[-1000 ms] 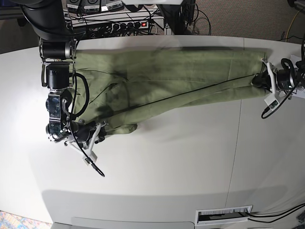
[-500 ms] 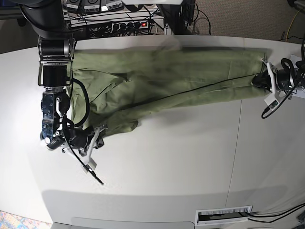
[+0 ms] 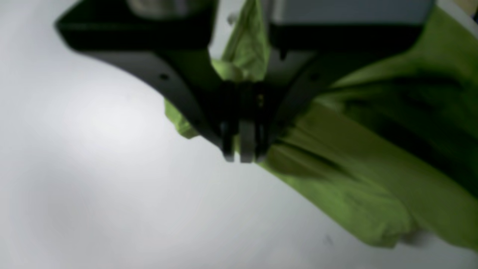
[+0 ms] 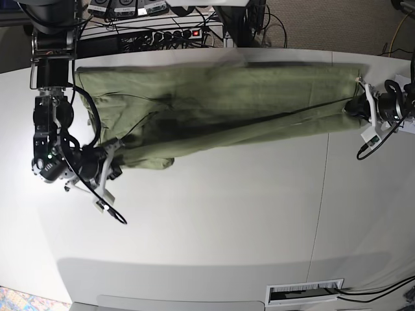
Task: Fold the T-shirt properly
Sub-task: 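Drag the right gripper along the strip, tucking the sleeve in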
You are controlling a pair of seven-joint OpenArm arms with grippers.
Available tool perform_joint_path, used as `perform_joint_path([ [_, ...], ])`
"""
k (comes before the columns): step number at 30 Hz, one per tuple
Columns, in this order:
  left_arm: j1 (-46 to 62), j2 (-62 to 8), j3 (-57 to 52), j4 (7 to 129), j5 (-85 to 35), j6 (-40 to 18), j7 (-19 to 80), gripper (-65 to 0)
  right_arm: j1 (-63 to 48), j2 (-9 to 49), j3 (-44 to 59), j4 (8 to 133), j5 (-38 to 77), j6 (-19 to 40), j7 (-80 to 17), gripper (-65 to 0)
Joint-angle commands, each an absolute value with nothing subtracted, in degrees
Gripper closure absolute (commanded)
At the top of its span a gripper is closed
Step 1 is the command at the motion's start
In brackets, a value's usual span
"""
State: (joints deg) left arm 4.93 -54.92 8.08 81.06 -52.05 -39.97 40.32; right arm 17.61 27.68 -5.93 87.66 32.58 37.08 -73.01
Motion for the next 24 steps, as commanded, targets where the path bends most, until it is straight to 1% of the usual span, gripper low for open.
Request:
perform_joint_path([
  [1,4.32,-56.86,7.31,81.65,-52.93,-40.00,40.32,0.0,18.52,29.28,-5.52,88.62,33.21,36.82,-72.64,0.0],
  [11,4.29,-56.86,7.31,81.65,-52.69,-40.00,41.19,0.0,17.41,30.17,0.16,90.02,41.50,36.88,-76.77,0.0],
  [15,4.27,-57.08,7.31,81.65,-52.71,-40.00,41.63,0.0,15.00,30.13,0.49,90.02,44.01,37.08,-77.67,0.0],
  [19,4.29,-57.17,7.31,81.65,-52.71,-40.00,41.71,0.0,11.14,30.15,0.49,90.87,44.40,37.08,-78.15,0.0],
  [24,4.29,-57.17,7.31,81.65,-52.73,-40.00,44.10,0.0,7.25,30.17,0.49,95.37,43.62,37.06,-78.41,0.0],
])
